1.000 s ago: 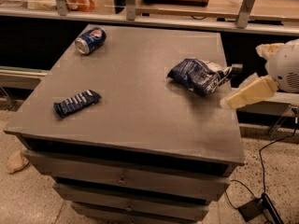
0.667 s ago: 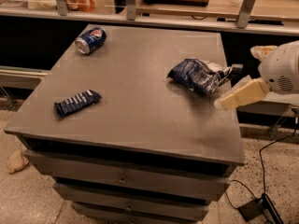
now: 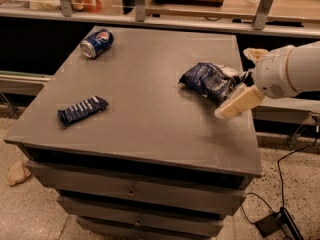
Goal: Move blue chip bag near pepsi can
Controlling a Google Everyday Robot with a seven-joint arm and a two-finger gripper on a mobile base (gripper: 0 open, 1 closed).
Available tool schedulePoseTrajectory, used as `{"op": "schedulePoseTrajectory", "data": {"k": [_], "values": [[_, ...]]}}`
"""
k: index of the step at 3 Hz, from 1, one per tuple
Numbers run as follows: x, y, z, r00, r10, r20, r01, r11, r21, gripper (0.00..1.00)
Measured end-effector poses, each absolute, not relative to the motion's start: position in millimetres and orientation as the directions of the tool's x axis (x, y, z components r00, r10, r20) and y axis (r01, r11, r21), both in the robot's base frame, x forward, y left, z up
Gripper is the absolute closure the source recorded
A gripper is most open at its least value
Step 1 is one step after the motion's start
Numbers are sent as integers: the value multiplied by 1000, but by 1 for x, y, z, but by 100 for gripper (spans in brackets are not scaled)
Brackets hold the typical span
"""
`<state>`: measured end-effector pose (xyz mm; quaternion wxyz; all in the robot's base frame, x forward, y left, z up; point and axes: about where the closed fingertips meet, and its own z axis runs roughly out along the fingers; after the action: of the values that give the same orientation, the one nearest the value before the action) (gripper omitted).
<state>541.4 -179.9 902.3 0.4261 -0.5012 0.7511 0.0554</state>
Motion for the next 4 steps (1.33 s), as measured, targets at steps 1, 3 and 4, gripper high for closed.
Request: {"op": "schedulePoseTrajectory", "data": {"k": [1, 3, 4], "values": [[546, -170, 884, -105, -724, -682, -824, 447, -348, 0], [547, -171, 868, -77, -723, -687, -833, 425, -354, 41], [548, -170, 868, -51, -721, -691, -835, 410, -366, 64]]}}
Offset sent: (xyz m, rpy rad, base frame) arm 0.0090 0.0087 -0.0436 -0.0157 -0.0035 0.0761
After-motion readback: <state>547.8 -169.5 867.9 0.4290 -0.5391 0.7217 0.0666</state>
